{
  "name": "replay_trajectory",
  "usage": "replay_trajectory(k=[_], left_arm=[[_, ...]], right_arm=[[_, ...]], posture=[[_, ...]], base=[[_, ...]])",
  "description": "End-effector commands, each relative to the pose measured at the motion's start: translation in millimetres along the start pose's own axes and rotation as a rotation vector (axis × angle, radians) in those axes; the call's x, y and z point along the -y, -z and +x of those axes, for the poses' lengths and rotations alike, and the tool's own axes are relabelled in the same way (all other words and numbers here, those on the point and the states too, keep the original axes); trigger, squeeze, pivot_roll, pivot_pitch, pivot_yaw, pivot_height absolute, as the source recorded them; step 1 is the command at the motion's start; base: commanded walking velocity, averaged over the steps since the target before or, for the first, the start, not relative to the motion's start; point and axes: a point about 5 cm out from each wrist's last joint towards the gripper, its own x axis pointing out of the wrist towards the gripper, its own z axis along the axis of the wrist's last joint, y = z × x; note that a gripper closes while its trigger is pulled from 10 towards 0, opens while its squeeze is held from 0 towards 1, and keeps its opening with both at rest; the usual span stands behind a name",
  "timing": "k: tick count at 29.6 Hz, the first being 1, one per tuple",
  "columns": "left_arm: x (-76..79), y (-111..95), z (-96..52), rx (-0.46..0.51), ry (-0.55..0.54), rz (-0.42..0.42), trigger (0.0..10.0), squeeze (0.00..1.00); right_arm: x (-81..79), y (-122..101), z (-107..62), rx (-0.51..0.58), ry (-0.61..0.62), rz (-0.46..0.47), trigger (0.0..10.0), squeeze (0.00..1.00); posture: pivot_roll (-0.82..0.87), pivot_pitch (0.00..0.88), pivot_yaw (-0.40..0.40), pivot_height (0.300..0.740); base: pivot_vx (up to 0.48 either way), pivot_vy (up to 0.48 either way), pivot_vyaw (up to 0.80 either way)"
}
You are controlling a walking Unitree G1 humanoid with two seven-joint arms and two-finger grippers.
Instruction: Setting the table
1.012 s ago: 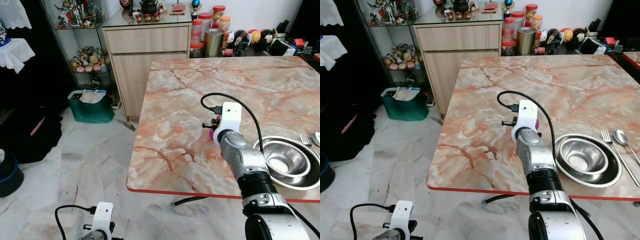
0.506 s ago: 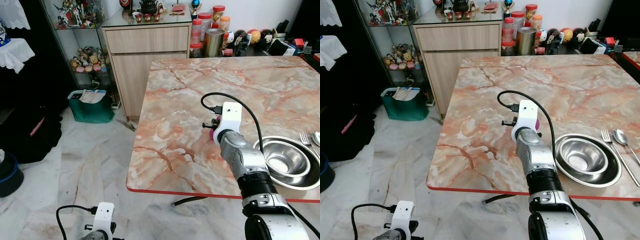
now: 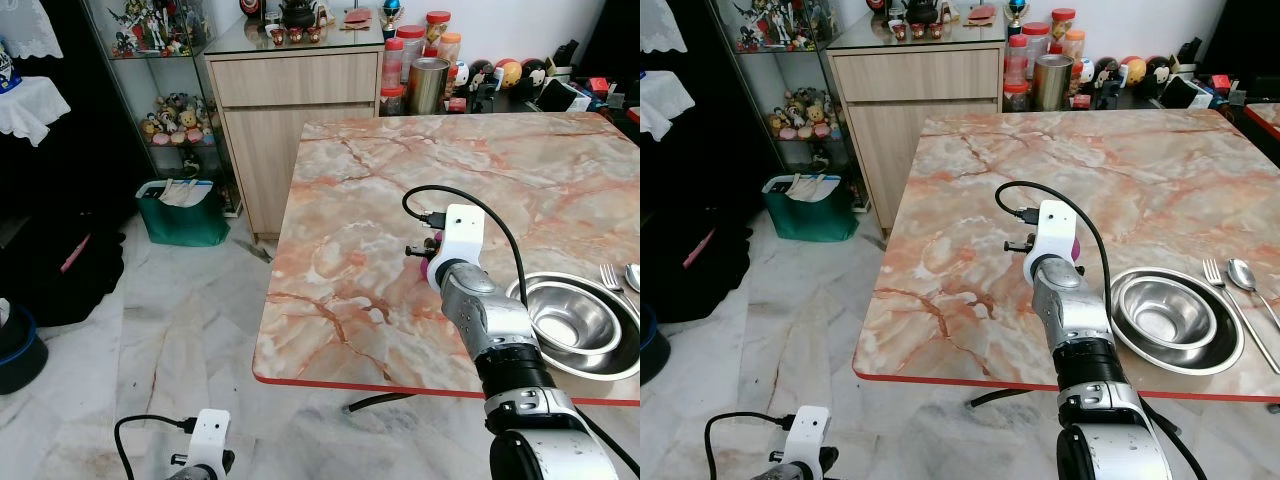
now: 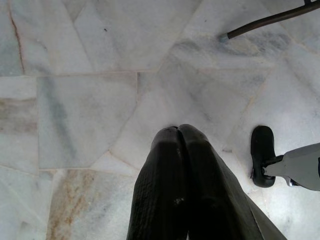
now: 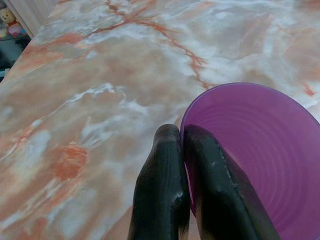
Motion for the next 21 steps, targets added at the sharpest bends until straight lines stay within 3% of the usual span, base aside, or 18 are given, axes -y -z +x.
replay_trajectory(k=[1, 9, 10, 11, 12, 14, 15, 16, 17, 21], left_arm=[[-0.8, 1.0, -0.3, -0.009, 0.004, 0.007, 10.0, 0.0], [-0.9, 1.1, -0.3, -0.012, 0.005, 0.008, 10.0, 0.0], [-1.0, 1.2, -0.3, -0.012, 0.005, 0.008, 10.0, 0.0], [-1.0, 1.3, -0.3, -0.012, 0.005, 0.009, 10.0, 0.0], [-0.9, 1.3, -0.3, -0.013, 0.006, 0.009, 10.0, 0.0], [-0.9, 1.5, -0.3, -0.014, 0.006, 0.009, 10.0, 0.0], [-0.9, 1.6, -0.4, -0.014, 0.006, 0.009, 10.0, 0.0], [-0.8, 1.7, -0.4, -0.014, 0.006, 0.009, 10.0, 0.0], [-0.7, 1.9, -0.4, -0.015, 0.007, 0.009, 10.0, 0.0], [-0.7, 2.2, -0.5, -0.015, 0.007, 0.01, 10.0, 0.0]], right_arm=[[-1.2, 2.2, -1.3, -0.011, -0.006, 0.018, 10.0, 0.0], [-1.3, 2.0, -1.5, -0.012, -0.004, 0.019, 10.0, 0.0], [-1.1, 2.2, -1.7, -0.011, -0.004, 0.02, 10.0, 0.78], [-0.9, 2.3, -1.8, -0.011, -0.004, 0.021, 10.0, 0.78], [-0.7, 2.5, -1.9, -0.011, -0.003, 0.022, 10.0, 0.93], [-0.5, 2.9, -2.0, -0.013, -0.001, 0.02, 10.0, 0.87], [-0.4, 3.0, -2.0, -0.013, 0.0, 0.019, 10.0, 0.8], [-0.3, 3.1, -2.1, -0.014, 0.0, 0.018, 10.0, 0.8], [-0.2, 3.3, -2.2, -0.014, 0.002, 0.016, 10.0, 0.0], [-0.2, 3.2, -2.3, -0.013, 0.004, 0.014, 10.0, 0.0]], posture=[[-0.08, 0.0, 0.053, 0.74], [-0.08, 0.0, 0.055, 0.74], [-0.08, 0.0, 0.056, 0.74], [-0.08, 0.0, 0.056, 0.74], [-0.08, 0.0, 0.056, 0.74], [-0.08, 0.0, 0.057, 0.74], [-0.08, 0.0, 0.057, 0.74], [-0.08, 0.0, 0.057, 0.74], [-0.08, 0.0, 0.057, 0.74], [-0.08, 0.0, 0.057, 0.74]], base=[[0.0, 0.0, 0.0], [0.0, 0.0, 0.0], [0.0, 0.0, 0.0], [0.0, 0.0, 0.0], [0.0, 0.0, 0.0], [0.0, 0.0, 0.0], [0.0, 0.0, 0.0], [0.0, 0.0, 0.0], [0.0, 0.0, 0.0], [0.0, 0.0, 0.0]])
